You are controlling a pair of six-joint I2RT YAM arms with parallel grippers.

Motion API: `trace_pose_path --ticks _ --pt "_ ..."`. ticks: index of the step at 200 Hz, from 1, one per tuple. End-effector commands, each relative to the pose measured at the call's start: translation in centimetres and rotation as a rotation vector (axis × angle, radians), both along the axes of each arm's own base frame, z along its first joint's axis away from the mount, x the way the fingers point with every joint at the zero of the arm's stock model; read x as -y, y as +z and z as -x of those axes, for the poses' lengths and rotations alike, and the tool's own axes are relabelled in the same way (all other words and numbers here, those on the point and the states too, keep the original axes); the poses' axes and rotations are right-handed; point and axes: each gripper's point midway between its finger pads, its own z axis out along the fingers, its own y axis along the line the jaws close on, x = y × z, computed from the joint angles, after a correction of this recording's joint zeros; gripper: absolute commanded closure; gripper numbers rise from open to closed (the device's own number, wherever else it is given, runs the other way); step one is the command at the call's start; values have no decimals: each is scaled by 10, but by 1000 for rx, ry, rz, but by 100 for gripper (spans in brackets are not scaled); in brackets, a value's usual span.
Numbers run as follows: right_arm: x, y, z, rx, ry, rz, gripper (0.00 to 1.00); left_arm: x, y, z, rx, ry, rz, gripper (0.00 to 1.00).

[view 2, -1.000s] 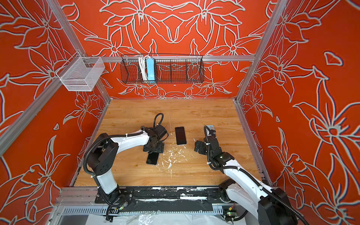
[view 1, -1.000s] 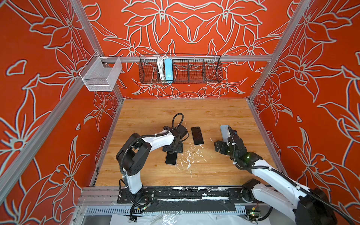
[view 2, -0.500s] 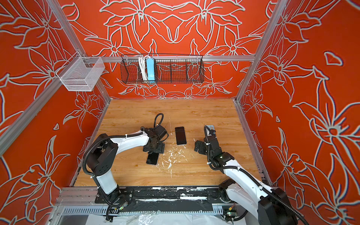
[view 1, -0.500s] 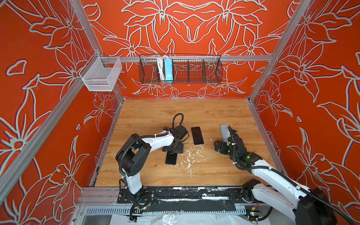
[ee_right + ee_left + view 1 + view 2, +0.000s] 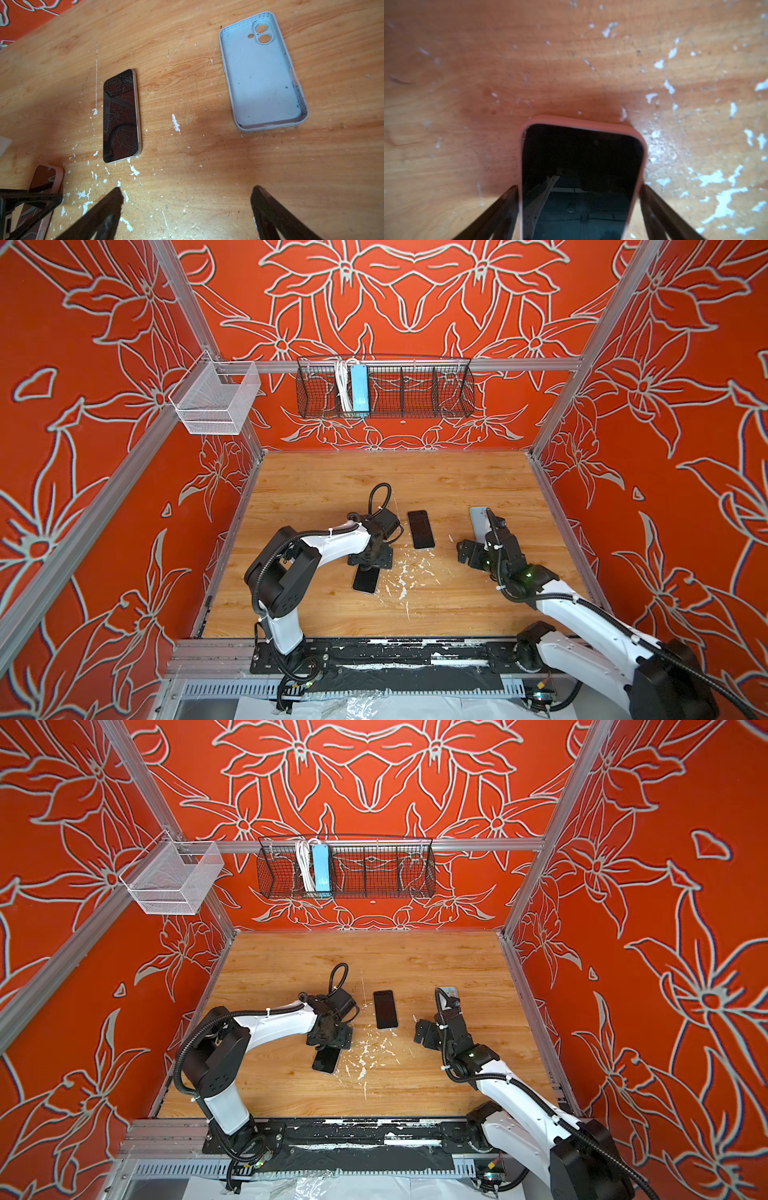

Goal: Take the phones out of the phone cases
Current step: 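Close the left gripper on the pink-cased phone's end, then lift the pink-cased phone with the left gripper while the right gripper reaches toward it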

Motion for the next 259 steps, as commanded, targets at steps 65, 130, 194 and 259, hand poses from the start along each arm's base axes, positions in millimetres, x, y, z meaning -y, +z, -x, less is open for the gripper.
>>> trace_pose_path --ticks 65,130,194,259 --pt "3 -3 2 5 -19 1 2 -16 -30 46 -174 -41 -77 26" --pt "3 1 4 10 -16 -6 2 -10 -14 32 -139 -50 -80 54" --pt "-23 6 2 10 97 -88 3 -3 14 17 -93 -36 -68 57" --pt "-58 6 6 -21 236 -216 3 3 28 6 -49 -11 -44 59"
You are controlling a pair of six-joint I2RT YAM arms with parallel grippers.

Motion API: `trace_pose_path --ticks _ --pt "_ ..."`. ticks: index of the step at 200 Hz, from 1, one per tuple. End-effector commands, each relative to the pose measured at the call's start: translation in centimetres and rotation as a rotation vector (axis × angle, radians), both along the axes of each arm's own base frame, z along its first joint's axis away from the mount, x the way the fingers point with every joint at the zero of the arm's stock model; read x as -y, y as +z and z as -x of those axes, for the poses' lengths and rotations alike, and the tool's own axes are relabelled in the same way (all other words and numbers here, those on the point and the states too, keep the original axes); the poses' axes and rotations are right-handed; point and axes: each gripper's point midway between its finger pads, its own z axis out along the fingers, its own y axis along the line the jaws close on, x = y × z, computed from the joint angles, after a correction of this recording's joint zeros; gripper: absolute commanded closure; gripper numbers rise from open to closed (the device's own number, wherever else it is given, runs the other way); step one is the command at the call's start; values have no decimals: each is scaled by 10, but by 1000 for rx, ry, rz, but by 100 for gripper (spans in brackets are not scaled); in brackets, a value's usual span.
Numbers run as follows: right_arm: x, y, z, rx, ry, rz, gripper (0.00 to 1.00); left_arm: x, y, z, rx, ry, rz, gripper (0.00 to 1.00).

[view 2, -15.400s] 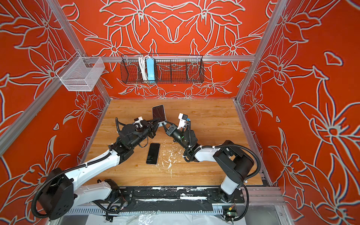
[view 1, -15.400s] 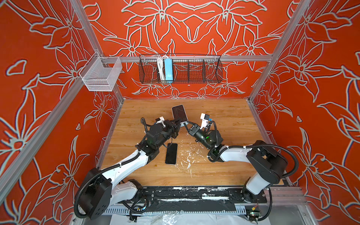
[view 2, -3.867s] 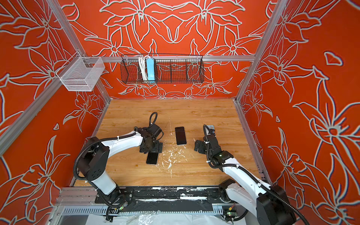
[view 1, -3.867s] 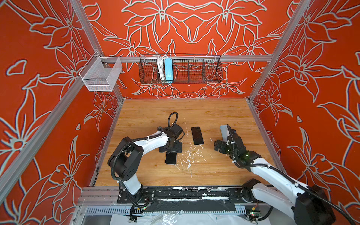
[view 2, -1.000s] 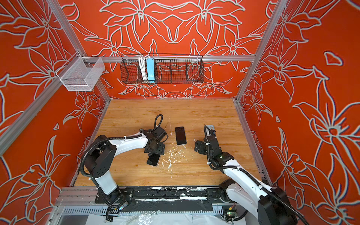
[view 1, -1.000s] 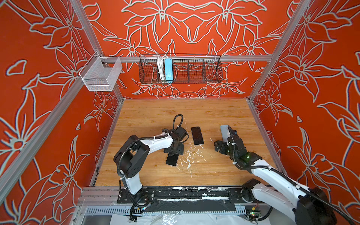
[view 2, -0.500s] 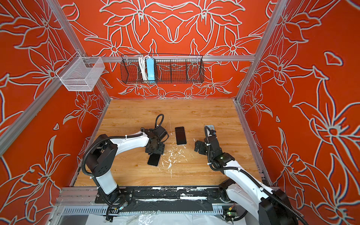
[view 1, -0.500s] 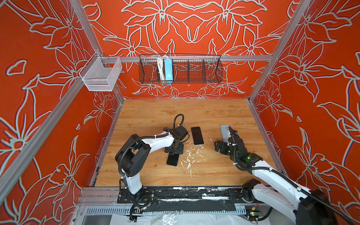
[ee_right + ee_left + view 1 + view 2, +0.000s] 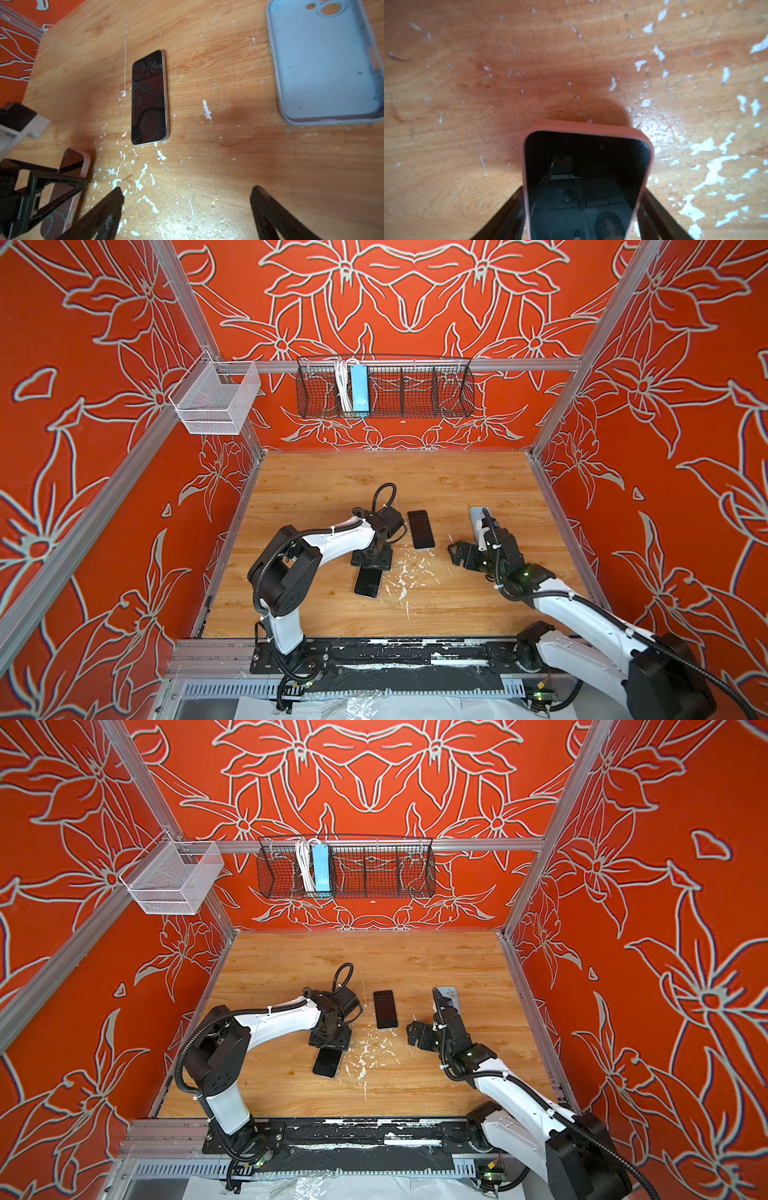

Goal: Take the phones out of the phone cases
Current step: 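Lift the pink-cased phone with the left gripper while the right gripper reaches toward it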

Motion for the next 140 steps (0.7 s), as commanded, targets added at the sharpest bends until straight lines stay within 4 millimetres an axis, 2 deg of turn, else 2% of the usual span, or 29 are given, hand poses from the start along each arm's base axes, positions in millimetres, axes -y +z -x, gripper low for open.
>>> trace_pose_path --ticks 1,87,140 --pt "-23 8 2 9 85 -87 3 -1 10 -1 10 15 -9 59" --pt "-62 0 22 -69 264 -282 4 13 27 -27 74 95 56 59" --pt "-90 -1 30 -105 394 -424 7 22 34 -35 76 111 108 60"
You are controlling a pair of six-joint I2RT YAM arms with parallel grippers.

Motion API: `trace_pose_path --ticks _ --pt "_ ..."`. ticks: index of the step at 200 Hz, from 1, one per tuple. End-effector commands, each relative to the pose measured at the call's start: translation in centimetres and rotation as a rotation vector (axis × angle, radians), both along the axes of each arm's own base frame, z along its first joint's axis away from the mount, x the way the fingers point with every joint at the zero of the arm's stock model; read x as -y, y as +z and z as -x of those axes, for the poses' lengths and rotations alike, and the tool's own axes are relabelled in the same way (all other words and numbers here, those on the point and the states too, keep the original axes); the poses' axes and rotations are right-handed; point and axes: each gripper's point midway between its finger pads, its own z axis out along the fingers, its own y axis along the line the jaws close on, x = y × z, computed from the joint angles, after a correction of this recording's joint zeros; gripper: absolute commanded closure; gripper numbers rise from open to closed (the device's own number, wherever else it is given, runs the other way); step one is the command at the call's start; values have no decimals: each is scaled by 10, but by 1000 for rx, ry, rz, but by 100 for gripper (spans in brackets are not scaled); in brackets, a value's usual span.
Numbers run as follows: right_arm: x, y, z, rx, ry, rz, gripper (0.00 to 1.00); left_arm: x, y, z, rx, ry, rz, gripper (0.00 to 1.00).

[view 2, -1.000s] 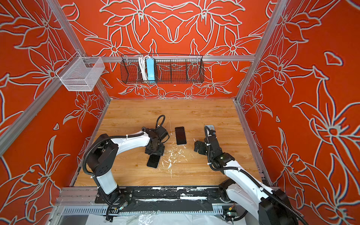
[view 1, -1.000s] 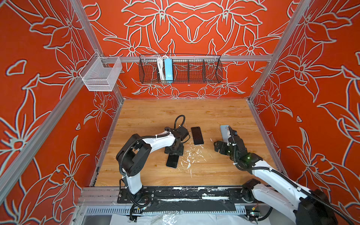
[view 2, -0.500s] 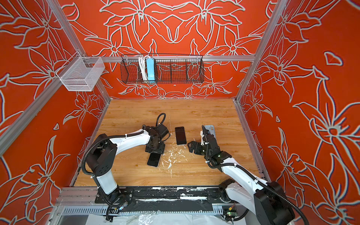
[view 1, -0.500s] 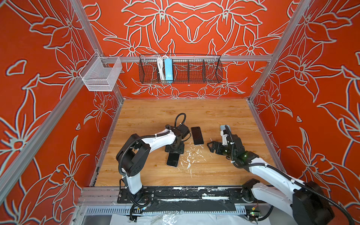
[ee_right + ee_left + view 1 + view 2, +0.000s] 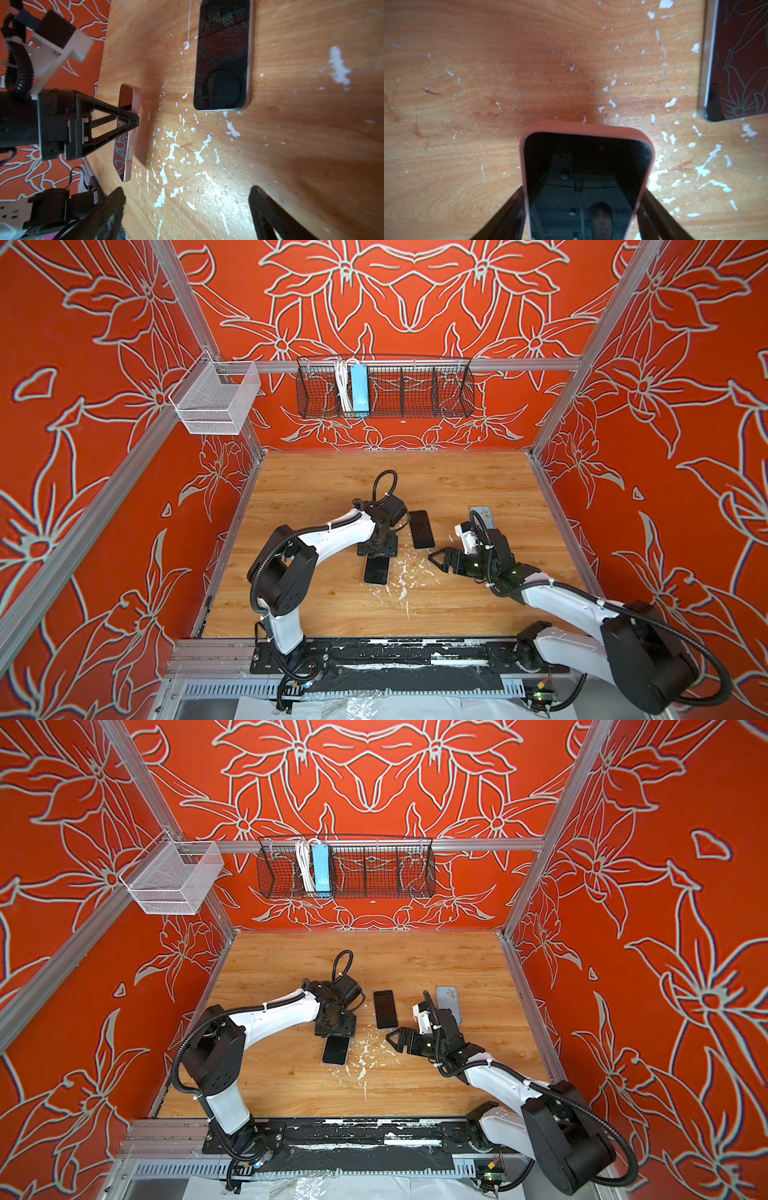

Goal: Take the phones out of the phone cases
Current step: 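Lift the pink-cased phone with the left gripper while the right gripper reaches toward it, then close the right gripper on the pink case's side edge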

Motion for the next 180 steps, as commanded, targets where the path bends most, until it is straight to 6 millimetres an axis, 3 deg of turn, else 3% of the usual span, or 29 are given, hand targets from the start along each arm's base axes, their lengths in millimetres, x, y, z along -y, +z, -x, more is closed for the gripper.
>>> trace_pose_path --ticks 1,180 --pt "-19 11 7 9 85 -118 7 3 4 -4 -7 26 24 60" --pt "-122 15 27 61 358 -218 18 15 31 -10 3 87 164 60"
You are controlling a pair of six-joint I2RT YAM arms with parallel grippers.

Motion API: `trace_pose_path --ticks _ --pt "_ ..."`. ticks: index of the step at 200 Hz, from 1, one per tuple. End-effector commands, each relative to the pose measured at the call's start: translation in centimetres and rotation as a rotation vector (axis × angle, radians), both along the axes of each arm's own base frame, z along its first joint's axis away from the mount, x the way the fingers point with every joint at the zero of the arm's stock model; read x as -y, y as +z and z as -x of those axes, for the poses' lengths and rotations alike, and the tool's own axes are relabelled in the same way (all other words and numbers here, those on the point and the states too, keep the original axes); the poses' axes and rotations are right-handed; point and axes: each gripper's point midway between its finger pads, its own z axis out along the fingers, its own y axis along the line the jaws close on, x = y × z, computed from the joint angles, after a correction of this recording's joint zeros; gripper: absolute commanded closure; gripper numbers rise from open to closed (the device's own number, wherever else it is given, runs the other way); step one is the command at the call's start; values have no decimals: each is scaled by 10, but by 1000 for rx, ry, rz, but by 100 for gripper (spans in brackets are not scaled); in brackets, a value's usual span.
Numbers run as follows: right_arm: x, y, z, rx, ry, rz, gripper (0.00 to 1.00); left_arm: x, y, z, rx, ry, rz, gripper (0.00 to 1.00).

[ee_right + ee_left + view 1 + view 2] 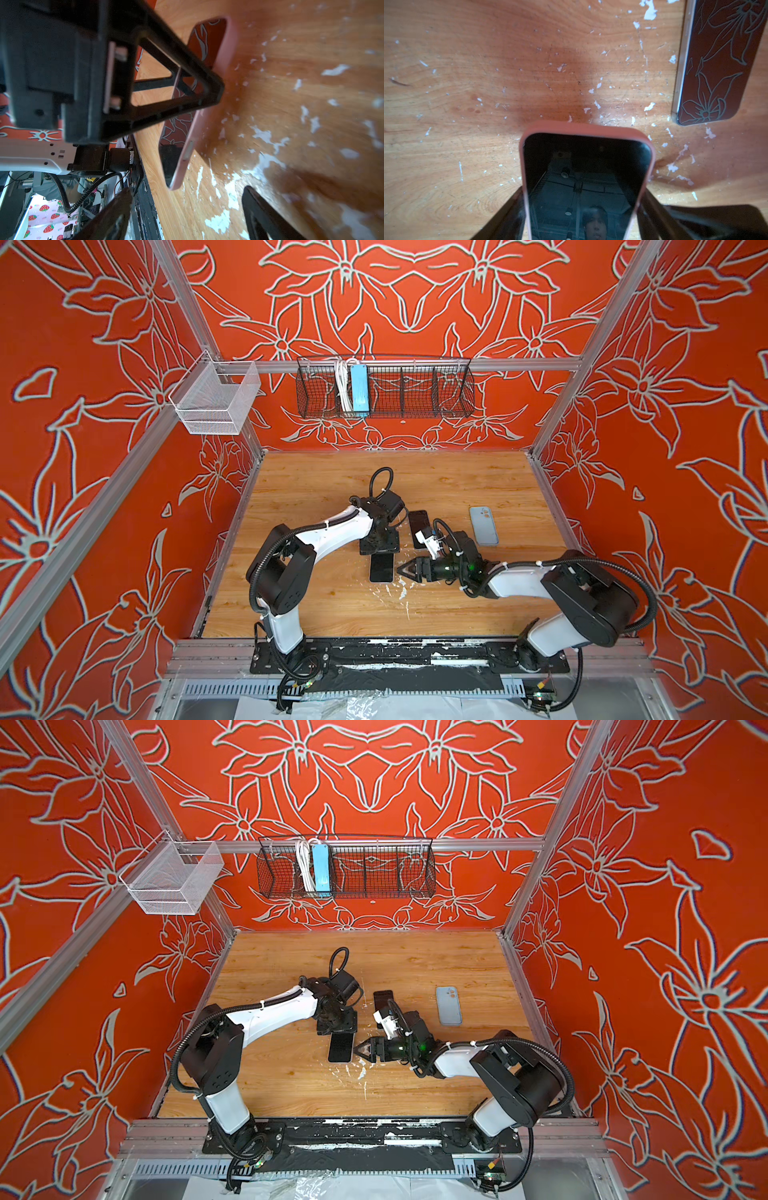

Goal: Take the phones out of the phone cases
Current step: 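Close the right gripper on the pink case's side edge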

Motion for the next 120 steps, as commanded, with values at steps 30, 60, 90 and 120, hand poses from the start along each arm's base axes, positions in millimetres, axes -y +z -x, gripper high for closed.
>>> trace_pose_path --ticks 30,60,90,120 --pt "-26 6 -2 4 14 -78 22 7 34 -10 61 33 82 60" --pt "-33 4 -3 -6 5 -118 28 6 40 -12 73 42 94 60" --pt "-36 4 -3 0 1 -120 38 6 41 -13 73 44 101 60" --pt "-37 7 -4 13 -5 -124 51 6 40 -13 71 48 102 60"
